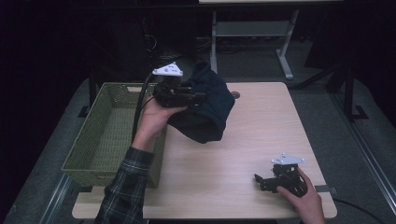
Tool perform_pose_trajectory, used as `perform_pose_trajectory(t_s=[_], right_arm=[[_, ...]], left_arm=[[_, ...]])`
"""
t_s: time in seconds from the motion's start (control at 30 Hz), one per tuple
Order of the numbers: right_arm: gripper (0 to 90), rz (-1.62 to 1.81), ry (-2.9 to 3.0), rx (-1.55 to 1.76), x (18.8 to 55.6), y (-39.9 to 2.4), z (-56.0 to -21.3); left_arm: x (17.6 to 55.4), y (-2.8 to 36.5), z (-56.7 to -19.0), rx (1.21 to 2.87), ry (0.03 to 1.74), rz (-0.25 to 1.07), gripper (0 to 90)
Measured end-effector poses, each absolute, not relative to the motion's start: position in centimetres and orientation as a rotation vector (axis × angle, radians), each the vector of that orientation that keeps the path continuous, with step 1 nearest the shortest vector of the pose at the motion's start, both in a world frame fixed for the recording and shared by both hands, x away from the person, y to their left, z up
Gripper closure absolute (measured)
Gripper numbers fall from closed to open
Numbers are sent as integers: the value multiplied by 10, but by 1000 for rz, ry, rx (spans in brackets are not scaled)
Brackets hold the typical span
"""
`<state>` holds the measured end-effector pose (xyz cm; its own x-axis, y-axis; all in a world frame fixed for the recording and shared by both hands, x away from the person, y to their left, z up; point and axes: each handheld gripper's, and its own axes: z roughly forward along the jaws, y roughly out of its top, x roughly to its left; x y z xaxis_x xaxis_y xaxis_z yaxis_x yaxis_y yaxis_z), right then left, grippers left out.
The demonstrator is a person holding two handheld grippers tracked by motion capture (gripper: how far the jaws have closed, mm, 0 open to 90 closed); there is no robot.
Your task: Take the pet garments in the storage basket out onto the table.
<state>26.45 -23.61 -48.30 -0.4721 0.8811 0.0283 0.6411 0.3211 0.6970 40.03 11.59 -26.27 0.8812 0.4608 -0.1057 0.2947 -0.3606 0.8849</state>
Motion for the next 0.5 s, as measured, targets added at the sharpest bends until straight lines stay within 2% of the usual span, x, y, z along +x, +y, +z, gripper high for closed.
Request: perform_pose_trajectory(t_s=[0.5], right_arm=[[0, 930, 2236, 1356, 265, -236, -483]], left_arm=[[413, 65, -292, 2025, 523, 146, 710]])
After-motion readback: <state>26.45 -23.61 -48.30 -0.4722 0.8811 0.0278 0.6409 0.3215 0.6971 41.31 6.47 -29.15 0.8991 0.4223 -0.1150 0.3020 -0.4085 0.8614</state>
